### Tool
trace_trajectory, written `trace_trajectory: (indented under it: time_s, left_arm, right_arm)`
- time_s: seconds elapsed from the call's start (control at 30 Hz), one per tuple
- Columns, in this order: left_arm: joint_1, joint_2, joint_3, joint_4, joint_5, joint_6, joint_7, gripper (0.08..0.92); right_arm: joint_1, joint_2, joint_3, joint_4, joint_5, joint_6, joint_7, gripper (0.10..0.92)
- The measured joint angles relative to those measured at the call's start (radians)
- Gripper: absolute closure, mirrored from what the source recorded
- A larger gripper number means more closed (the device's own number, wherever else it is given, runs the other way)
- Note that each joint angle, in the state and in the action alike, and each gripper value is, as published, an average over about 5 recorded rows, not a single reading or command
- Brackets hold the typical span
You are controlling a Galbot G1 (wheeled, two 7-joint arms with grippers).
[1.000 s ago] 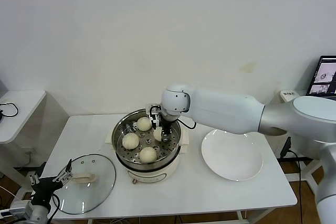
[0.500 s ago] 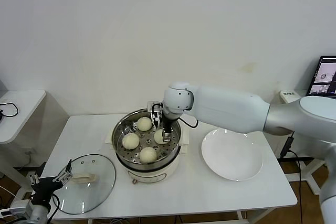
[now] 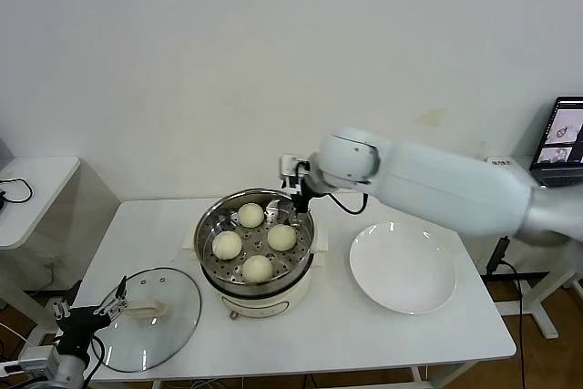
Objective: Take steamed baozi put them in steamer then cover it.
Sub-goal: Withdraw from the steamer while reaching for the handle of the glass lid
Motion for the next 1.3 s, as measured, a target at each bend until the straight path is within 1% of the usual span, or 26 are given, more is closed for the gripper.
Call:
trace_trajectory:
  time_s: [0.13,0.27,0.37,0.5,0.7,0.9,1.07,1.3]
  left_arm:
    - [0.001,-0.001,0.000,0.001,0.012,0.000,0.003,0.177]
    - [-0.002,-0.003,0.004,0.008,0.024,0.000,0.007,0.177]
    - [-0.006,-0.004,0.009,0.016,0.037,0.000,0.011,0.177]
    - [-0.010,0.000,0.016,0.027,0.061,-0.004,0.016,0.177]
    - [-0.015,0.014,0.021,0.051,0.136,-0.015,0.015,0.177]
    - [-0.001,0.037,0.017,0.085,0.307,-0.039,0.003,0.177]
    - [0.029,0.056,-0.002,0.126,0.545,-0.083,-0.019,0.177]
    - [0.087,0.057,-0.018,0.185,0.958,-0.165,-0.071,0.177]
  right_arm:
    - [-0.131,-0.097,0.125,0.078,0.025,0.063,0.144,0.203]
    - [-0.321,-0.182,0.301,0.145,0.024,0.157,0.262,0.202]
    - [-0.500,-0.218,0.471,0.187,0.003,0.242,0.321,0.203]
    - [-0.761,-0.220,0.731,0.232,-0.035,0.358,0.362,0.202]
    - [-1.127,-0.146,1.106,0.268,-0.087,0.517,0.366,0.203]
    - [-1.426,-0.011,1.417,0.285,-0.120,0.644,0.338,0.203]
    - [-1.603,0.121,1.614,0.289,-0.139,0.707,0.330,0.202]
    - [-1.720,0.244,1.768,0.274,-0.166,0.757,0.326,0.203]
